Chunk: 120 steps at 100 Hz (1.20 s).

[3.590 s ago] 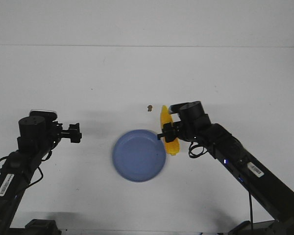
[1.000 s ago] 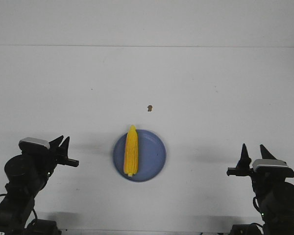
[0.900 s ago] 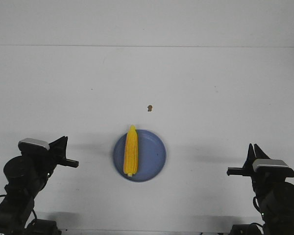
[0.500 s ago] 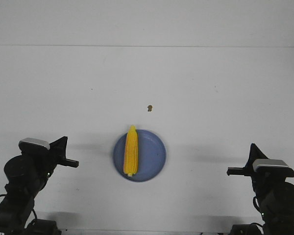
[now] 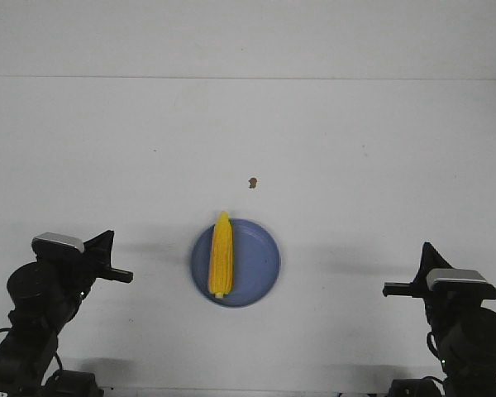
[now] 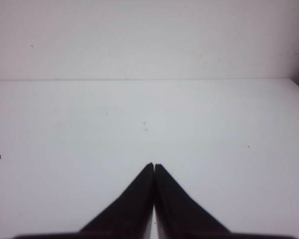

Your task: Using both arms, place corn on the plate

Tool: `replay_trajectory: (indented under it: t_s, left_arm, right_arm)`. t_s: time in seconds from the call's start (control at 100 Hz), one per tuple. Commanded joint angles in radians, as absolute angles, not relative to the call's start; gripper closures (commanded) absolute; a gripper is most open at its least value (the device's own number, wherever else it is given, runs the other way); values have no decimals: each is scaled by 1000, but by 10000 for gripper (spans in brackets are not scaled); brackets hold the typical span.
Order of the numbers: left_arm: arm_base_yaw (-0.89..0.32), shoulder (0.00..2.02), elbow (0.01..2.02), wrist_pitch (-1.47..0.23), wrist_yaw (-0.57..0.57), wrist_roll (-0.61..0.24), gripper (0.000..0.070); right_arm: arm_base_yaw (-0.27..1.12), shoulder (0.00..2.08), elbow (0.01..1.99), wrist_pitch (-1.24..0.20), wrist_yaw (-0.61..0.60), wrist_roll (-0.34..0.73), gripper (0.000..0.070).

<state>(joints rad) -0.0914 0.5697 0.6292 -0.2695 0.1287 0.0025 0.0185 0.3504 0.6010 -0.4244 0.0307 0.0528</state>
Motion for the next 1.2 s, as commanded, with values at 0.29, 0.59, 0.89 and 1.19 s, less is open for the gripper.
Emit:
replay_trajectory:
  t_s: [0.29, 0.59, 0.89, 1.19]
  left_arm:
    - [-92, 456, 577, -165, 127, 41, 687]
    - [-91, 200, 262, 65, 127, 33, 687]
    - [-83, 0, 112, 65, 127, 32, 687]
    - [-64, 3, 57, 140, 127, 10, 687]
  right_arm:
    - [19, 354, 611, -411, 34, 59, 700]
    - [19, 354, 611, -411, 34, 59, 700]
    - [19, 354, 611, -411, 34, 59, 700]
    - [19, 354, 611, -411, 34, 59, 700]
